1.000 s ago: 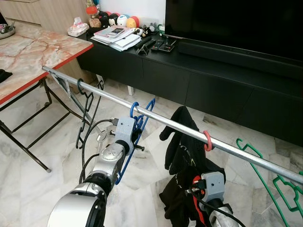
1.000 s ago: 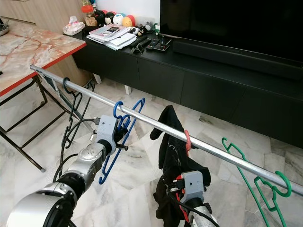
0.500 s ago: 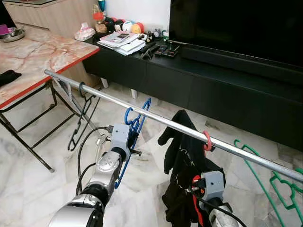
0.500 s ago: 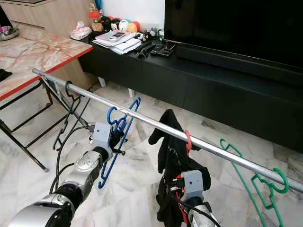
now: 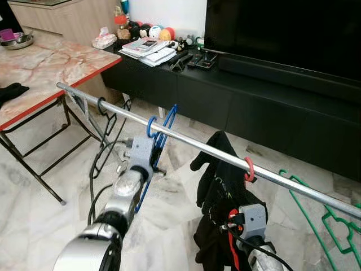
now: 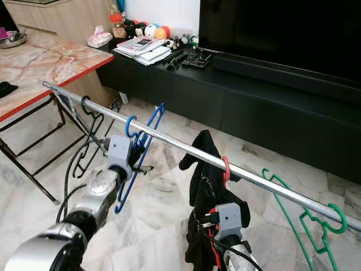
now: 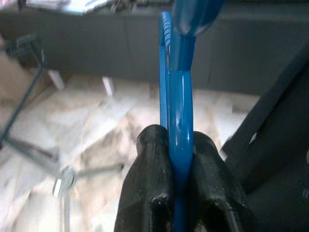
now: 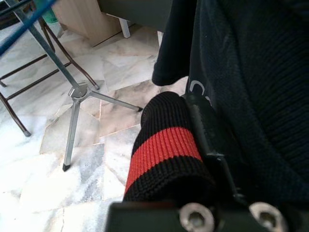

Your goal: Hang hanger

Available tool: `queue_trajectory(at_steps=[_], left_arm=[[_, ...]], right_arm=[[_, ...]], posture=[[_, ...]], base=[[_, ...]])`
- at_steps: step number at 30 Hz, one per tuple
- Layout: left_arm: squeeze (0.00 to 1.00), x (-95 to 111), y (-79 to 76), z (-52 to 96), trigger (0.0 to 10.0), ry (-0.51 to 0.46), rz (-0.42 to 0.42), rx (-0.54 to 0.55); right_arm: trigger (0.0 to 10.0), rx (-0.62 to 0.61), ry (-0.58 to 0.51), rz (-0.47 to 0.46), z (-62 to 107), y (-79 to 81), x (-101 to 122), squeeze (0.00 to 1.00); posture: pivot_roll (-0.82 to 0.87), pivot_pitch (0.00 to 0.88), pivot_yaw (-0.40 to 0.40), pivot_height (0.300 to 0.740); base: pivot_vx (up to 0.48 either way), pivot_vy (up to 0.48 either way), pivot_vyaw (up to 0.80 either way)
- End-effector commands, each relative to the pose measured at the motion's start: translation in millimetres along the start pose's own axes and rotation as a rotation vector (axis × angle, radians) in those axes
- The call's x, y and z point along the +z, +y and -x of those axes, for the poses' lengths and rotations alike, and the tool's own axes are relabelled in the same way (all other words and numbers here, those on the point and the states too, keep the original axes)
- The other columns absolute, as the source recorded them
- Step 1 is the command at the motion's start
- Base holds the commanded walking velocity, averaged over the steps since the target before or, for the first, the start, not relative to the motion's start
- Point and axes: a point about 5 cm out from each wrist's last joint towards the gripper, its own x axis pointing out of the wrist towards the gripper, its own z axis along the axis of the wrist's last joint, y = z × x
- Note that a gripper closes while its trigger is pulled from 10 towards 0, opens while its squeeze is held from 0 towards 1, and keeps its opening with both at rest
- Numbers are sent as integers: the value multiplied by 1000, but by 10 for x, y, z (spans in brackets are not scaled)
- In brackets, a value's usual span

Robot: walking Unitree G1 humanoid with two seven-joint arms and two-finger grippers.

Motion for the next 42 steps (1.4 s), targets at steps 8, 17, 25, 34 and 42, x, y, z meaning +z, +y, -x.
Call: queue_trajectory(at_steps=[8, 17, 25, 34, 42], left_arm=[[0, -566, 153, 466, 10000, 111, -29, 32], [0, -1474, 330, 1262, 10000, 555, 85, 204], [0, -1889, 402, 1924, 10000, 825, 82, 294], [0, -1989, 416, 2143, 10000, 915, 52, 286], [0, -2000, 381, 2140, 10000, 924, 60, 277]], right_arm=[[10000, 3, -5, -5, 5, 19, -18, 0], [10000, -1, -6, -6, -26, 28, -11, 0], [10000, -8, -9, -8, -37, 25, -10, 0], [10000, -3, -11, -12, -60, 46, -8, 0], [10000, 0, -10, -9, -73, 45, -8, 0]], posture=[[52, 73, 55, 740], [51, 57, 65, 740], [58, 50, 69, 740], [60, 36, 75, 740], [62, 18, 76, 740]], base=[[0, 0, 0], [0, 0, 0], [0, 60, 0], [0, 480, 0], [0, 480, 0]])
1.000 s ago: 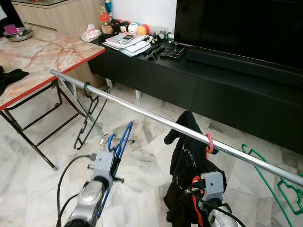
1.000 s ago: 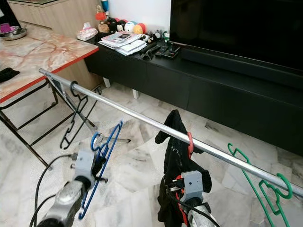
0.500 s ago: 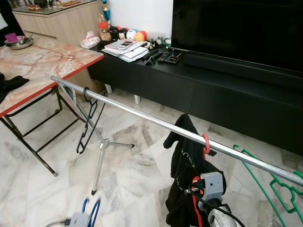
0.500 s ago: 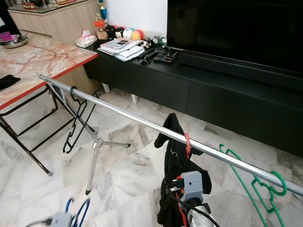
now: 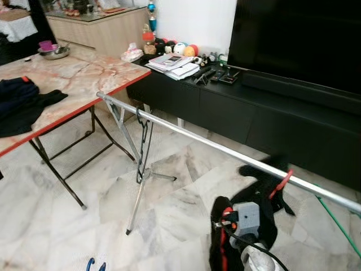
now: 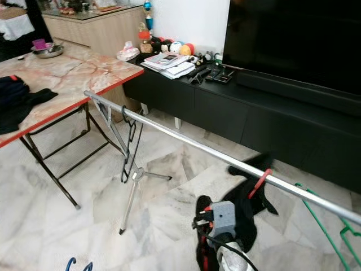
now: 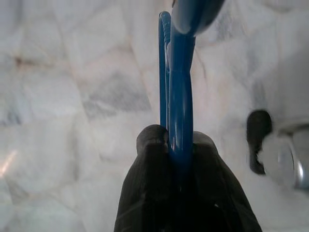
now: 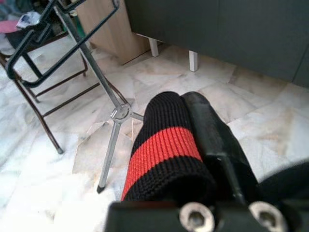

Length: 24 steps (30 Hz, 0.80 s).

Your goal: Hang hanger

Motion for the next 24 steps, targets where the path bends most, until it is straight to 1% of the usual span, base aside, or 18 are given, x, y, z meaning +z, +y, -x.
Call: queue_trajectory(at_steps=[1, 7, 12, 17, 24], left_arm=[[0, -104, -42, 17, 10000, 45, -14, -14], [0, -175, -18, 34, 10000, 79, -18, -16], [0, -243, 57, 58, 10000, 108, -38, -15], [0, -246, 106, 62, 10000, 115, -42, -11], [0, -224, 110, 54, 10000, 116, -43, -12]], right_arm=[[10000, -2, -5, 7, 5, -23, 0, 0], [10000, 1, -12, 7, -17, -17, 18, 0], [10000, 6, -11, 7, -20, -10, 13, 0], [10000, 4, -11, 7, -21, -11, 13, 0], [10000, 6, -9, 3, -8, 9, -7, 0]], posture=[[61, 13, 77, 740], [60, 5, 76, 740], [63, 2, 76, 740], [63, 8, 75, 740], [68, 20, 72, 740]], base=[[0, 480, 0], [0, 480, 0], [0, 480, 0], [0, 480, 0], [0, 480, 0]])
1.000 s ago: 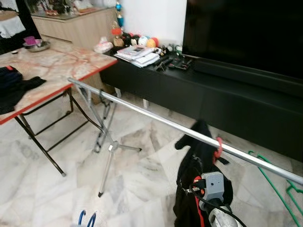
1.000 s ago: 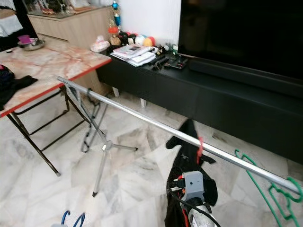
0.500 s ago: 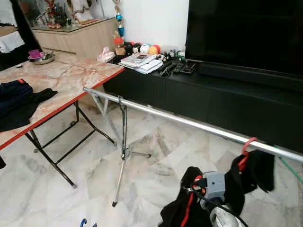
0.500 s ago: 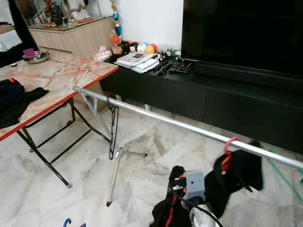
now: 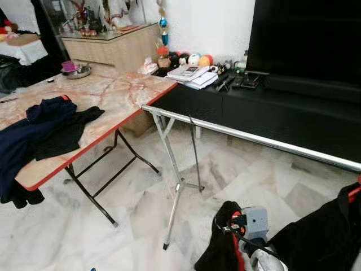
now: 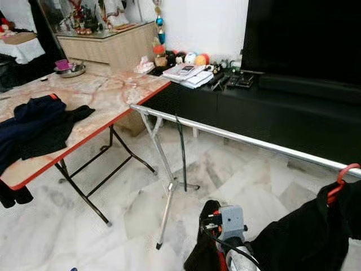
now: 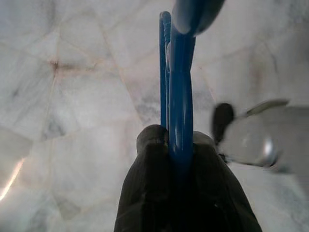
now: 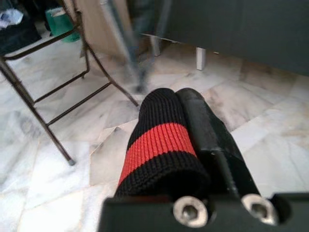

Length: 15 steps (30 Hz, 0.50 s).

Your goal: Hang hanger

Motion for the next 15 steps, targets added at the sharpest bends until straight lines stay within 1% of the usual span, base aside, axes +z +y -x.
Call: queue_trajectory(at_steps=[1, 4, 15], left_arm=[[0, -92, 79, 24, 10000, 41, -7, 18], [0, -82, 65, 21, 10000, 35, -7, 14], [0, -69, 55, 18, 10000, 28, -3, 9]], right_arm=[[10000, 39, -43, 5, -65, 116, 86, 0], [10000, 32, -39, -8, -60, 120, 72, 0], [10000, 23, -15, -7, -64, 97, 47, 0]], posture=[[69, 22, 71, 740], [71, 27, 71, 740], [77, 36, 66, 740]], base=[[0, 480, 0], [0, 480, 0], [0, 480, 0]])
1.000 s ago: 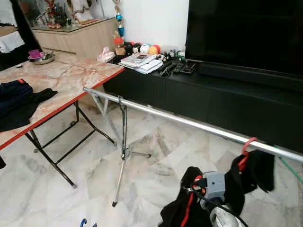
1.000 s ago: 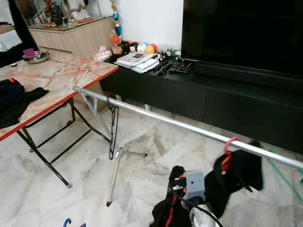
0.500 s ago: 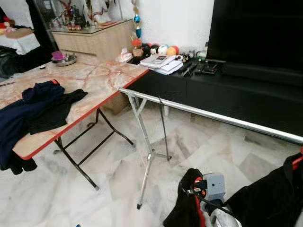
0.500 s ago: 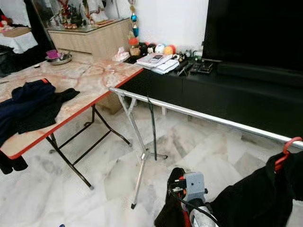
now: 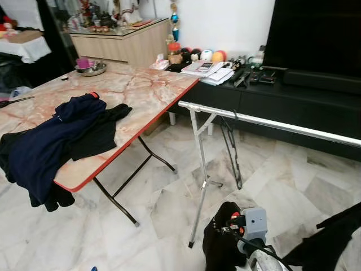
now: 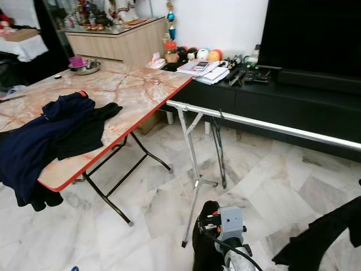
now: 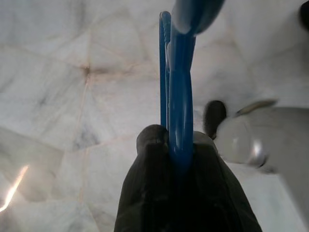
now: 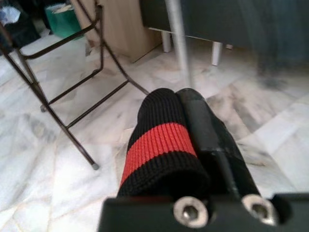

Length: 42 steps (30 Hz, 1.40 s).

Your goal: Hang hanger

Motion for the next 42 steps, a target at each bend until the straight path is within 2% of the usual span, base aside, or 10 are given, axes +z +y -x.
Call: queue_trajectory(at_steps=[1, 15, 18, 42], left_arm=[[0, -86, 77, 26, 10000, 25, -10, 20], [0, -79, 70, 23, 10000, 24, -6, 16], [0, -68, 64, 22, 10000, 18, -14, 11], [0, -60, 35, 21, 10000, 6, -14, -23]], right_arm=[[10000, 34, -19, 1, -70, 95, 64, 0], [10000, 36, -12, -2, -76, 96, 57, 0], [10000, 34, -15, -2, -77, 92, 59, 0], [10000, 12, -26, 4, -73, 59, 62, 0]], posture=[[78, 38, 66, 740], [80, 46, 64, 740], [82, 46, 64, 740], [87, 44, 66, 740]], base=[[0, 480, -800], [0, 480, -800], [0, 0, -800], [0, 0, 0]])
